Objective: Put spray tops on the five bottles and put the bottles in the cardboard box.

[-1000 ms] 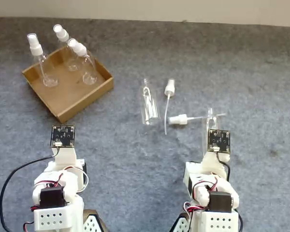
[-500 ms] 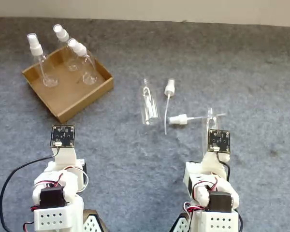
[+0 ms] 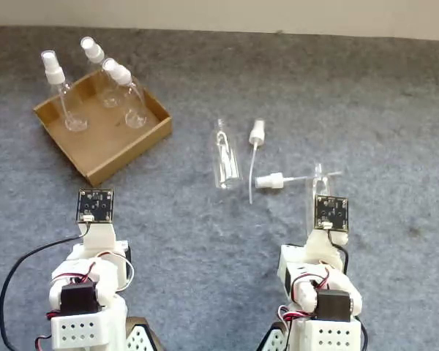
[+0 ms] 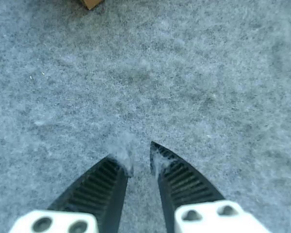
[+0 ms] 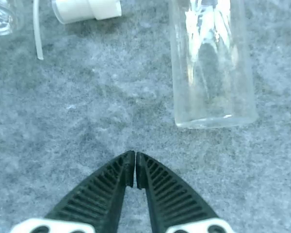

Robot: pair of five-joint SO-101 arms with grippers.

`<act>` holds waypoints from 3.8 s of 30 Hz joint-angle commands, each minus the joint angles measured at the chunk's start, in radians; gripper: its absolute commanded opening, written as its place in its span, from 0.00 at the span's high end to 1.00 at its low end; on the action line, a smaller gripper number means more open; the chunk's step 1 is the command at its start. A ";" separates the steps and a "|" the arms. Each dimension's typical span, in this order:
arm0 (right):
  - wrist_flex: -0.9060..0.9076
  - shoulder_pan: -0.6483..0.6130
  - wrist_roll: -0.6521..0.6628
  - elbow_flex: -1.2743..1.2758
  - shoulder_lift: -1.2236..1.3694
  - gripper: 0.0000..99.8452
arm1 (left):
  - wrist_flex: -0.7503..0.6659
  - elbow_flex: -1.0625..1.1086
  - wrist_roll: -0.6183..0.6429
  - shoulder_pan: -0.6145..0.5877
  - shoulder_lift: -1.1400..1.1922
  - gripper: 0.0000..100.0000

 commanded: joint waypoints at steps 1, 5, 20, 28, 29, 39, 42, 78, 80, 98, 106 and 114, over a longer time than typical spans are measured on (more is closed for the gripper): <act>-0.021 0.010 -0.011 0.157 0.002 1.00 | -0.012 0.022 -0.006 -0.010 -0.005 1.00; -0.021 0.010 -0.011 0.157 0.002 1.00 | -0.012 0.022 -0.006 -0.010 -0.005 1.00; -0.021 0.010 -0.011 0.157 0.002 1.00 | -0.012 0.022 -0.006 -0.010 -0.005 1.00; -0.021 0.010 -0.011 0.157 0.002 1.00 | -0.012 0.022 -0.006 -0.010 -0.005 1.00; -0.021 0.010 -0.011 0.157 0.002 1.00 | -0.012 0.022 -0.006 -0.010 -0.005 1.00; -0.021 0.010 -0.011 0.157 0.002 1.00 | -0.012 0.022 -0.006 -0.010 -0.005 1.00; -0.021 0.010 -0.011 0.157 0.002 1.00 | -0.012 0.022 -0.006 -0.010 -0.005 1.00; -0.021 0.007 -0.011 0.157 0.002 1.00 | -0.012 0.022 -0.006 -0.005 -0.005 1.00; -0.021 0.007 -0.011 0.157 0.002 1.00 | -0.012 0.022 -0.006 -0.005 -0.005 1.00; -0.021 0.005 -0.009 0.157 0.002 1.00 | -0.021 0.022 -0.009 -0.010 -0.007 1.00; -0.022 0.018 -0.009 0.153 0.002 1.00 | -0.158 0.022 -0.219 -0.010 -0.007 1.00; -0.124 0.351 -0.009 0.153 0.001 0.99 | -0.250 0.021 -0.364 -0.002 -0.007 1.00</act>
